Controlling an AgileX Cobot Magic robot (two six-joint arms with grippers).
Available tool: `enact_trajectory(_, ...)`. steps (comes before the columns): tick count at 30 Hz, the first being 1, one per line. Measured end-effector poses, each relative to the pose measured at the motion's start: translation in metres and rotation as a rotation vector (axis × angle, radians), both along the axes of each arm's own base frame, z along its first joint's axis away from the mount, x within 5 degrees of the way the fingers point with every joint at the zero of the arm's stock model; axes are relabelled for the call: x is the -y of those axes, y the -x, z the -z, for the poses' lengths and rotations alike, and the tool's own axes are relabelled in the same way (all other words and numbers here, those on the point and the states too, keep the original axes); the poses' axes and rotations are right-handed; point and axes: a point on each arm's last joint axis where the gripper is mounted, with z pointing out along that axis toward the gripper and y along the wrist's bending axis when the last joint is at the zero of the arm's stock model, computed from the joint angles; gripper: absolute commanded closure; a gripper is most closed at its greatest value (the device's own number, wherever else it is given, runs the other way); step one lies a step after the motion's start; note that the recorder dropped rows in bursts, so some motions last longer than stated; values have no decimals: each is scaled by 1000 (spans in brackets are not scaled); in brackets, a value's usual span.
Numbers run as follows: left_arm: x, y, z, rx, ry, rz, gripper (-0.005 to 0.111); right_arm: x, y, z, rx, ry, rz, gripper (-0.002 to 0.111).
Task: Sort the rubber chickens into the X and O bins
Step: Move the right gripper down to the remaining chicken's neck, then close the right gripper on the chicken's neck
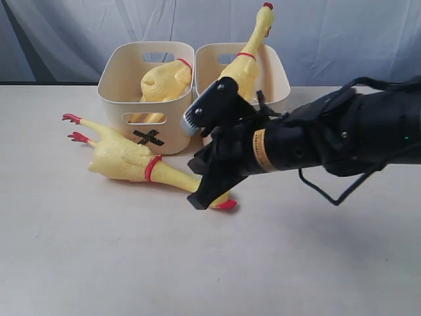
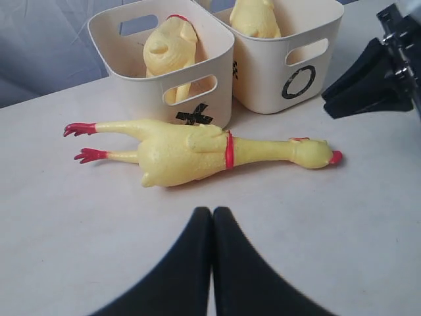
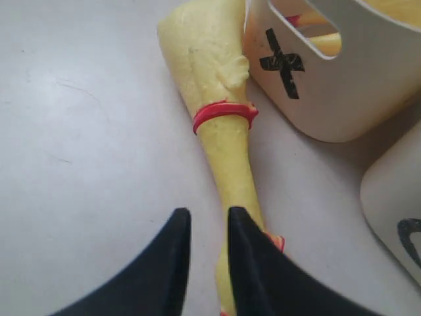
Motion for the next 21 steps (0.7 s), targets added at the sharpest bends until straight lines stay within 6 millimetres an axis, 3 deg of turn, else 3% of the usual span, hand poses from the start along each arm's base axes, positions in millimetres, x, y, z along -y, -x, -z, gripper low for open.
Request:
enact_trajectory(3, 0, 0, 0, 0, 0, 1, 107, -9, -5, 14, 4, 48, 10, 51)
enact_trajectory(11, 0, 1, 0, -4, -2, 1, 107, -26, -20, 38, 19, 118, 34, 50)
enact_trajectory(21, 0, 1, 0, -4, -1, 2, 107, -38, -39, 52, 50, 154, 51, 50)
